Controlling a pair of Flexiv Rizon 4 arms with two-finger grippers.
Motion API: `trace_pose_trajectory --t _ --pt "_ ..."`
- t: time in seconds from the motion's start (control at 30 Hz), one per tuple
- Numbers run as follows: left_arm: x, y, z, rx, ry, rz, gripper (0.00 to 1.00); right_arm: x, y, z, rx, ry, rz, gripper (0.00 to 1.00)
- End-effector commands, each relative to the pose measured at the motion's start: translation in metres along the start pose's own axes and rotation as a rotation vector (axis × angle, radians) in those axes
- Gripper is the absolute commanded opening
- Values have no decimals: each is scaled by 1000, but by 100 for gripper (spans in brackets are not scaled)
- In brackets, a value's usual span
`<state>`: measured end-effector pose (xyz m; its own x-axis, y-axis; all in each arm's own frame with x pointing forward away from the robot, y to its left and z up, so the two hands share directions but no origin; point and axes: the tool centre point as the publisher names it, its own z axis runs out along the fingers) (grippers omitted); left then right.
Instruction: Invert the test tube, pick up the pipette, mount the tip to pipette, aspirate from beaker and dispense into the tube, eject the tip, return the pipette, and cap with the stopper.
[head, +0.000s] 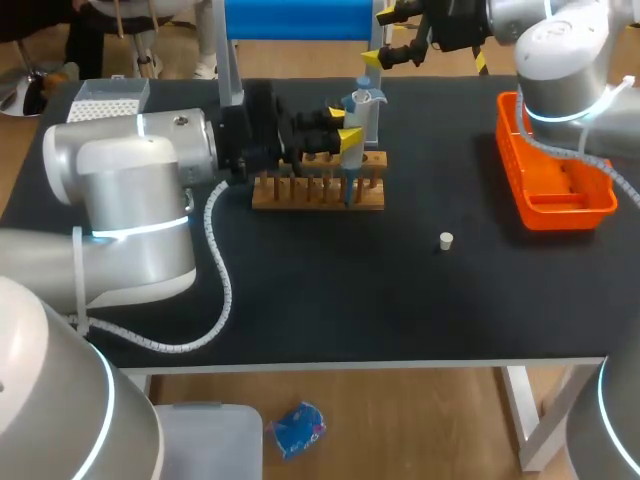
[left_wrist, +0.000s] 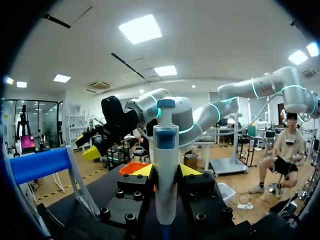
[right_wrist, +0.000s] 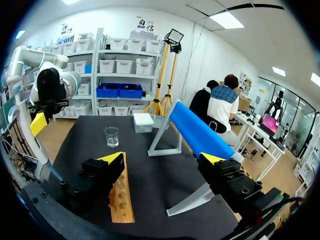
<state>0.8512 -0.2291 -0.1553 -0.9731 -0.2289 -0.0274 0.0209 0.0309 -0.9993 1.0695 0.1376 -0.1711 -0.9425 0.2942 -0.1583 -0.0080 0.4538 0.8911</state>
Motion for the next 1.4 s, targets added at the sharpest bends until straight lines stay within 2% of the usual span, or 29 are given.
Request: trace_pose_trajectory --t 0.03,0.27,0.5,0.63,0.8,1.07,1.27,1.4 --pt "-10 -4 -17 -3 -11 -3 0 0 0 -1 1 3 0 100" --pt "-48 -10 -72 -32 -84 -21 0 0 0 -1 1 3 0 100" --pt "-98 -13 -141 -50 -163 -39 0 0 0 -1 1 3 0 100" --pt "-121 -11 -171 -72 -195 -53 0 0 0 -1 1 3 0 100" --pt "-149 -7 -195 -107 -261 -79 0 0 0 -1 1 3 0 100" --pt "-187 -8 -208 -133 -357 -117 0 0 0 -1 1 3 0 100" --pt "-209 -12 -193 -200 -445 -194 0 0 0 -1 1 3 0 100" --pt "-219 -18 -172 -227 -494 -214 0 0 0 -1 1 3 0 100"
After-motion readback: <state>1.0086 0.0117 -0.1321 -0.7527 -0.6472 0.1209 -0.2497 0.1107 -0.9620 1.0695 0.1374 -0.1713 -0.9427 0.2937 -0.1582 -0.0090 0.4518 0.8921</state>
